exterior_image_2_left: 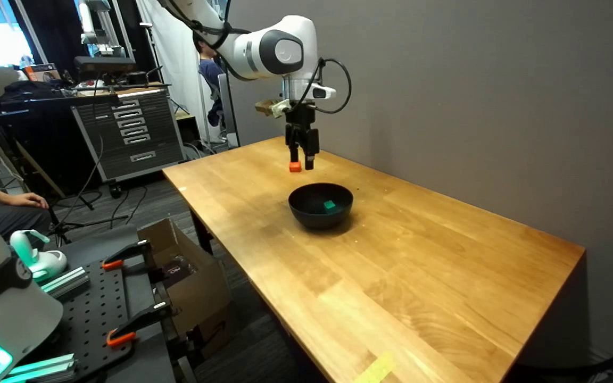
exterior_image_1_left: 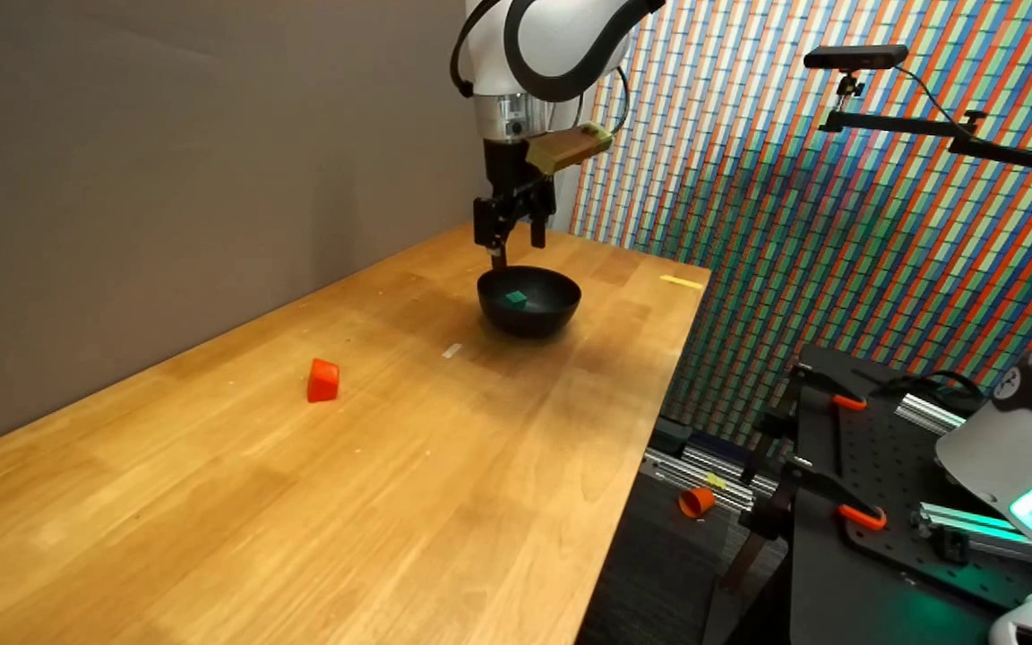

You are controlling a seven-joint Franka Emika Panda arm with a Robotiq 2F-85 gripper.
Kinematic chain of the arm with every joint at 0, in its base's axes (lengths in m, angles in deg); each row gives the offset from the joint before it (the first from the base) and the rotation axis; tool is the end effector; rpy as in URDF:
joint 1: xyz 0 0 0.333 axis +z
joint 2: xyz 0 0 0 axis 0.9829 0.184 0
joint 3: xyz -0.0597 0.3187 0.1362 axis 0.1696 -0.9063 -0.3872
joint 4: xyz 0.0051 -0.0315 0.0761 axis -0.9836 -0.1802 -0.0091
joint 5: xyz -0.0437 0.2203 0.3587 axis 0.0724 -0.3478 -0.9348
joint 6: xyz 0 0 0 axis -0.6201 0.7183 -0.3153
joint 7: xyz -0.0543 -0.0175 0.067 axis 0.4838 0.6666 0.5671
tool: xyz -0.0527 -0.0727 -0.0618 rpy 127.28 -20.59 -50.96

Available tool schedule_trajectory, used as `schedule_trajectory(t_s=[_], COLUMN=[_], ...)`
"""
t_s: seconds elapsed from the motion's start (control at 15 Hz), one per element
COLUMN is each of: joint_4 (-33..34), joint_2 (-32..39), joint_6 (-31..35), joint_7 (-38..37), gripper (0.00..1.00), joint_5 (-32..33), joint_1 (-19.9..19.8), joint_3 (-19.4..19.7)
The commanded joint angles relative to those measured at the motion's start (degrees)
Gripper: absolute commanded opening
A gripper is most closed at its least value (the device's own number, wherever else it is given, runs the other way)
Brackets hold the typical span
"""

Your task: Pick up the two colored cubes and put them in the black bowl

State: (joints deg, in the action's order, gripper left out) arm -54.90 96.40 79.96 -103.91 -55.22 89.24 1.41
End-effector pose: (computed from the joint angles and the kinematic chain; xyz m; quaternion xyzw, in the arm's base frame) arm 0.6806 0.0917 0.2744 0.9958 -0.0442 -0.0505 0.0617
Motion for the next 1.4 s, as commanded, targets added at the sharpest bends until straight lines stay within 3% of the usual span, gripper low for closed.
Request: schedule_trajectory(t_s=[0.0, 0.4, 0.87, 1.33], joint_4=[2.88, 13.01, 30.20, 47.68], joint_2=[1.87, 11.63, 26.45, 36.90], joint_6=[-2.71, -4.21, -4.80, -8.78], joint_7=[3.05, 4.55, 4.42, 7.07], gripper=[1.00, 1.00, 1.00, 1.00], joint_5=[-6.03, -13.50, -11.11, -9.41], joint_1=[-0.75, 0.64, 4.75, 7.79], joint_3=[-4.96, -10.19, -9.67, -9.63])
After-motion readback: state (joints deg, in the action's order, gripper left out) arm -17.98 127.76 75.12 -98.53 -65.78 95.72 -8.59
